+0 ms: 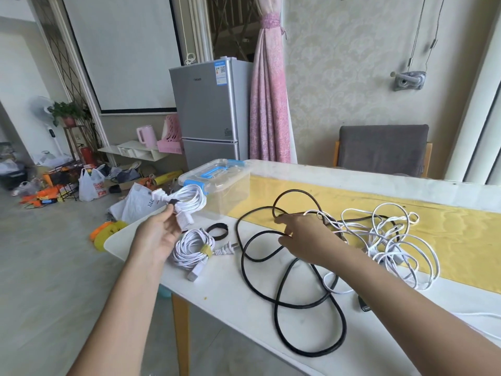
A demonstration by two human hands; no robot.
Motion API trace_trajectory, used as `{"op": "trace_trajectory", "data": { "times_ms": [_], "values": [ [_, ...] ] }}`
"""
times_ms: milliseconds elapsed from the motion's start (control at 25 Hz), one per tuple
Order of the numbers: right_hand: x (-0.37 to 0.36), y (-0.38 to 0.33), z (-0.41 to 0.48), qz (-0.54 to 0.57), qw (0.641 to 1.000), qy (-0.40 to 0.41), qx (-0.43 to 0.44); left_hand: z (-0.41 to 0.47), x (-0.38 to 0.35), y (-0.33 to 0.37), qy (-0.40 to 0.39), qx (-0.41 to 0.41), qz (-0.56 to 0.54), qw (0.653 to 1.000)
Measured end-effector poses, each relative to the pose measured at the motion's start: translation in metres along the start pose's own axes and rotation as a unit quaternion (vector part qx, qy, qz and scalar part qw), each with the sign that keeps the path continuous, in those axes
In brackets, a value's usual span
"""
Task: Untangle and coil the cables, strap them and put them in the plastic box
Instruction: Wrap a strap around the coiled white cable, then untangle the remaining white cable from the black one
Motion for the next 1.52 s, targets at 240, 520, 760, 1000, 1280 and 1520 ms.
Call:
{"op": "trace_trajectory", "data": {
  "times_ms": [240,520,760,1000,1280,1520],
  "values": [
    [-0.001,0.011,0.003,-0.018,1.0,-0.02,-0.016,0.015,0.044,-0.005,0.054,0.003,0.012,0.998],
    [0.025,0.066,-0.02,-0.047,0.996,0.055,-0.045,0.035,0.077,0.026,0.087,-0.046,0.513,0.853],
    [0.018,0.13,-0.096,0.02,0.998,-0.055,0.023,-0.037,-0.006,0.007,-0.11,-0.189,0.626,0.748],
    [0.006,0.154,-0.118,-0.041,0.999,0.005,-0.016,-0.117,-0.082,-0.116,-0.423,-0.107,0.551,0.711],
    [0.029,0.195,-0.132,-0.096,0.958,-0.022,-0.27,-0.152,-0.151,-0.236,-0.583,-0.086,0.63,0.506],
    [0.022,0.219,-0.137,0.018,0.967,-0.004,-0.252,-0.113,-0.164,-0.289,-0.573,-0.098,0.625,0.52]
  ]
}}
Point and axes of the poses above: each hand's wrist, its own z-axis towards the middle knuckle, its own x-axis out of the back of the hand, y = z × x, the point moved 2 cm from there along z, towards the middle knuckle, and after that the axes turned 15 degrees about -z, right-handed, at the moved point
